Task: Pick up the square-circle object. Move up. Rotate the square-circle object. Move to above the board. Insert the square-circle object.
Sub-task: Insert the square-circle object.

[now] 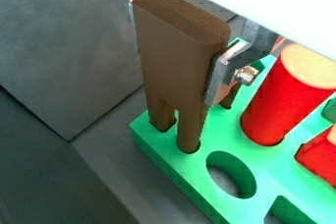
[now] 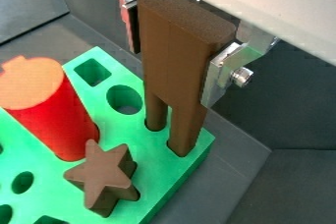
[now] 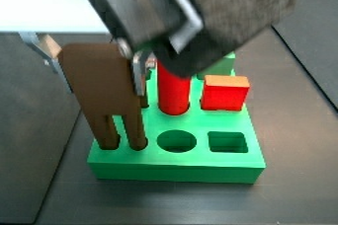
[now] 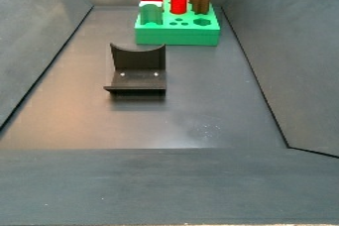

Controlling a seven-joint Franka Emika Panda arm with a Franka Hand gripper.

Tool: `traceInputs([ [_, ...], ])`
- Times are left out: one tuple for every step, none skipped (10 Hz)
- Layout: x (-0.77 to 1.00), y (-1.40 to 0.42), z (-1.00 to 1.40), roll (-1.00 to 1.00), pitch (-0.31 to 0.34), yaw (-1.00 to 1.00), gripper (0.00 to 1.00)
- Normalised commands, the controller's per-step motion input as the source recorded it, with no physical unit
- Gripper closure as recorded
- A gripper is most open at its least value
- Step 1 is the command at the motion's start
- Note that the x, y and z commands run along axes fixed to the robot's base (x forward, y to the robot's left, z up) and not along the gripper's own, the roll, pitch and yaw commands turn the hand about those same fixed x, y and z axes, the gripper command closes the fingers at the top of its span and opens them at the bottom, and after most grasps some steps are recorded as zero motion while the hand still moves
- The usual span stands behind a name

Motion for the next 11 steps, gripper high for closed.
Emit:
traceInputs([
  [0.0, -0.01, -0.2, 0.0, 0.0, 0.0, 1.0],
  [0.01, -0.02, -0.43, 0.01, 0.0, 0.0, 1.0],
  [0.1, -0.03, -0.5, 0.02, 0.031, 0.0, 1.0],
  [0.23, -0.03, -0.52, 0.0, 0.084, 0.0, 1.0],
  [0.21, -0.03, -0.55, 0.0, 0.076, 0.0, 1.0],
  [0.18, -0.02, -0.56, 0.0, 0.049, 0.0, 1.0],
  [0.11, 0.0, -0.58, 0.0, 0.0, -0.01, 1.0],
  [0.09, 0.0, -0.58, 0.0, 0.0, -0.04, 1.0],
  [0.0, 0.0, -0.61, -0.06, -0.034, -0.08, 1.0],
  [0.03, 0.09, -0.25, -0.09, -0.053, -0.02, 1.0],
  [0.0, 0.0, 0.0, 0.0, 0.0, 0.0, 1.0],
])
